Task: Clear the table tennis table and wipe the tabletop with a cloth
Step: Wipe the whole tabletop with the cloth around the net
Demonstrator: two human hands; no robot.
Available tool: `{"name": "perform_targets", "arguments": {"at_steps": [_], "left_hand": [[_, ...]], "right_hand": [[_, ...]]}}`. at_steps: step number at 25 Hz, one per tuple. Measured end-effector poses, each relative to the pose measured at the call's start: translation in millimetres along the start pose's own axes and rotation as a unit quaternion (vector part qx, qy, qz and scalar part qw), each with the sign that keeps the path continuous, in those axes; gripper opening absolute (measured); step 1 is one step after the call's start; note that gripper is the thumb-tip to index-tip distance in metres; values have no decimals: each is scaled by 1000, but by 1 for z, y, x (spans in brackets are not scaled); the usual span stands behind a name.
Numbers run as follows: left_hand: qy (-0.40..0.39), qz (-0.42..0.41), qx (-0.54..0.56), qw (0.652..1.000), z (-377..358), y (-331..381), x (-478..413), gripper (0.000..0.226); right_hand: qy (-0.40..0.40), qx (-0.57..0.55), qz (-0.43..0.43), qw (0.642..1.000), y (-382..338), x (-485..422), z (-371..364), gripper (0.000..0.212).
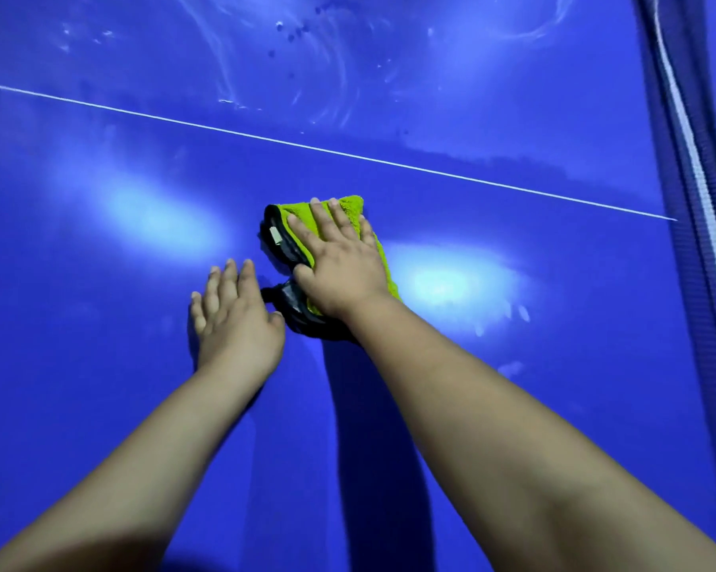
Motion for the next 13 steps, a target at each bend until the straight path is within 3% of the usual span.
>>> {"name": "perform_targets", "arguments": {"at_steps": [13], "left_hand": [[-56,-176,8,983,-103,243,69,67]], "right_hand": [[46,-28,-237,970,320,109,47,67]]}}
Point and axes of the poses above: each hand's wrist, its own x-axis away from the middle knuckle, its own z-axis out of the back of the hand, y = z × x, the point moved 5 cm from there along -x, towards the middle knuckle, and after that the axes turned 9 degrees about -z, right-handed, at the moved point
